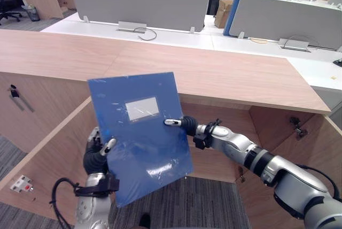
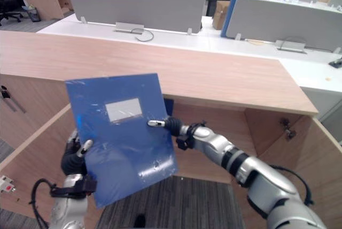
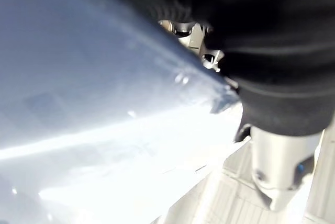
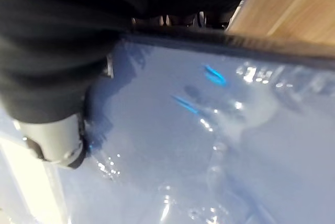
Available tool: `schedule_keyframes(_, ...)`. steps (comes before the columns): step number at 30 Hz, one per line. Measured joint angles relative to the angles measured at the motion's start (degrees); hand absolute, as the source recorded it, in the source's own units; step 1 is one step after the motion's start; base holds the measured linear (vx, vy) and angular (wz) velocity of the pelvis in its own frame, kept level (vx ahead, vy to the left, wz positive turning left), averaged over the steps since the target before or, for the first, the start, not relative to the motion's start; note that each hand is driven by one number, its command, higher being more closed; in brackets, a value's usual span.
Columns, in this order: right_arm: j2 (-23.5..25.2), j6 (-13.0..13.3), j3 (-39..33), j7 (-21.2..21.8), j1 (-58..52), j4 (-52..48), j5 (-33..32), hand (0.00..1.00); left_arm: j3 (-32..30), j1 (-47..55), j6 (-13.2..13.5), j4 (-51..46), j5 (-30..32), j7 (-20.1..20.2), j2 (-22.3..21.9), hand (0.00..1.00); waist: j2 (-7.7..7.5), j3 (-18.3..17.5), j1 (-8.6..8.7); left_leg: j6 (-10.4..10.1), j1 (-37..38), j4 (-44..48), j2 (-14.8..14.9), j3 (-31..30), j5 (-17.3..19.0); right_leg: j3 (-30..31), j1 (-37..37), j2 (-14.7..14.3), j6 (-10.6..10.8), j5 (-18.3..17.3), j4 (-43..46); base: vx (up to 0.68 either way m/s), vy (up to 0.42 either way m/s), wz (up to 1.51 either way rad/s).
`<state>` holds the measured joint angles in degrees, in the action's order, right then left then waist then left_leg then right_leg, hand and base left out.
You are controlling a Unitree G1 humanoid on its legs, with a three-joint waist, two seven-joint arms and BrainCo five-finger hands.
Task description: Walk over to the cabinet, pick up the folder, carry it to the office cabinet, place the folder inside the office cabinet, then close the office cabinet door
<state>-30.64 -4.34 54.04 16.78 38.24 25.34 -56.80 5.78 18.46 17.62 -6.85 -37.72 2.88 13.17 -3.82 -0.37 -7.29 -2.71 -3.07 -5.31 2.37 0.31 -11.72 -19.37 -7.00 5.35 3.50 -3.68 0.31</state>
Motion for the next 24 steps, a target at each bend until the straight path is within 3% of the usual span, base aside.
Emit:
schedule_keyframes(2,-0.09,-0.99,-3.6,0.05,-6.42,-0.23,2.97,1.0,1.53,-3.03,-1.69,11.72,-1.95,5.29,1.33,0.0,-0.02,0.01,0.27,-0.2,0.08,-0.01,0.86,1.08,0.03,1.24,0.58,-0.37,-0.28,0.18,0.0,-0.01,-0.01,-0.25)
schedule_keyframes(5,1.0,-1.56,-11.58,0.06,-15.92,-2.3,6.16,1.0,1.88,-4.38,-3.91,20.79,-3.87,9.14,-0.17,0.0,0.0,0.0,0.69,-0.52,0.14,-0.02,1.74,2.9,0.24,3.21,1.62,-0.98,-0.65,0.43,0.11,-0.01,-0.011,-0.34)
schedule_keyframes(7,2.73,-1.6,-18.49,0.07,-23.21,-2.17,6.38,1.0,1.62,-4.59,-4.99,25.18,-4.27,10.42,-1.52,0.0,0.36,0.28,1.54,-0.83,0.22,0.0,1.83,3.42,0.41,3.84,1.98,-1.19,-0.62,0.42,0.39,-0.01,-0.008,-0.22)
schedule_keyframes(9,5.99,-1.25,-26.46,3.01,-30.48,-2.96,2.44,1.0,-1.4,-4.65,-7.33,32.61,-4.74,10.55,-2.6,0.0,0.95,0.54,3.33,-1.06,0.53,0.03,2.02,3.96,0.61,4.41,2.15,-1.26,-0.58,0.39,0.62,0.01,-0.003,-0.24)
schedule_keyframes(11,12.97,1.67,-35.08,3.94,-38.64,-8.0,-2.02,1.0,-7.53,-2.48,-10.72,44.23,-6.02,10.46,-4.09,0.0,1.32,0.54,5.86,-1.57,1.73,0.22,2.55,6.65,1.89,7.13,2.8,-1.4,-0.49,0.32,0.85,0.02,0.006,-0.6)
schedule_keyframes(14,17.27,4.34,-41.82,4.19,-45.47,-10.12,-4.79,1.0,-11.43,-0.44,-12.57,52.93,-6.1,10.46,-5.9,0.0,1.61,0.7,6.61,-1.62,2.19,0.24,2.35,8.01,2.93,8.76,3.33,-1.12,-0.22,0.13,1.21,0.03,0.012,-0.34)
schedule_keyframes(21,20.29,4.29,-43.87,4.39,-50.33,-5.59,-3.91,1.0,-17.28,2.09,-13.43,64.19,-2.55,9.81,-7.58,0.0,2.04,1.42,6.91,-0.39,5.06,0.58,0.16,10.05,5.65,10.6,5.28,1.65,1.73,-3.23,8.1,0.02,0.043,-0.22)
schedule_keyframes(23,20.71,4.23,-43.6,4.4,-49.95,-3.24,-2.79,1.0,-18.04,2.66,-13.39,65.0,0.53,9.59,-8.08,0.0,2.19,1.73,6.53,0.14,5.4,1.6,-0.41,10.15,6.87,9.15,6.11,3.69,2.31,-4.73,10.29,0.0,0.064,-0.3)
schedule_keyframes(24,20.47,4.15,-42.65,4.39,-48.77,-0.56,-2.18,1.0,-18.1,2.81,-13.42,65.3,2.32,9.41,-7.94,0.0,2.2,2.3,6.57,0.46,5.94,2.25,-1.04,10.78,7.45,3.58,6.14,6.26,2.14,-5.81,12.7,-0.02,0.088,-0.25)
